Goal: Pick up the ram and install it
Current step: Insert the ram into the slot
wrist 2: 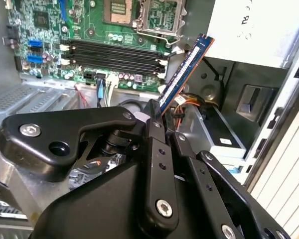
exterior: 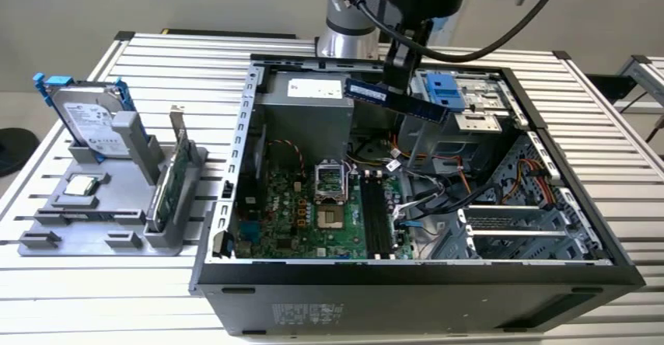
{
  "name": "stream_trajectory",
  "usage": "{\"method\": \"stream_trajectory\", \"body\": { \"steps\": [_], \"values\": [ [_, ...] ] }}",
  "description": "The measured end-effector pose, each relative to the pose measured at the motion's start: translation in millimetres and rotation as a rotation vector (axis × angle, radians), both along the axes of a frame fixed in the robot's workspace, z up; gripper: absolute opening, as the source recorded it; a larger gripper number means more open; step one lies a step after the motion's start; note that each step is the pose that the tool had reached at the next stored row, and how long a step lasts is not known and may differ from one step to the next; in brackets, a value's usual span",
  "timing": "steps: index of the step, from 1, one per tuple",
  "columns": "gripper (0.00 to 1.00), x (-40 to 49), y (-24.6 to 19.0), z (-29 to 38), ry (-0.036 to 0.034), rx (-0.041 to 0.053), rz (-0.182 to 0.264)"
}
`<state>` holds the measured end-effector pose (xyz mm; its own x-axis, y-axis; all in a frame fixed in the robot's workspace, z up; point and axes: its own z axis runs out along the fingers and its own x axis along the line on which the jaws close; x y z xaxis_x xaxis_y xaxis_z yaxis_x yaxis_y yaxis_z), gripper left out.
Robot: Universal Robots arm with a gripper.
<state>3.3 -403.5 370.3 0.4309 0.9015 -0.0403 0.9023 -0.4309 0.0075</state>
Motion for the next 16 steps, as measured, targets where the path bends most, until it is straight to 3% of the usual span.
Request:
{"method": "stream_trajectory", "body": {
  "steps": [16],
  "values": [
    [0.00,0.0,0.0,-2.7,-0.0001,0.0001,-0.274]
  ]
}}
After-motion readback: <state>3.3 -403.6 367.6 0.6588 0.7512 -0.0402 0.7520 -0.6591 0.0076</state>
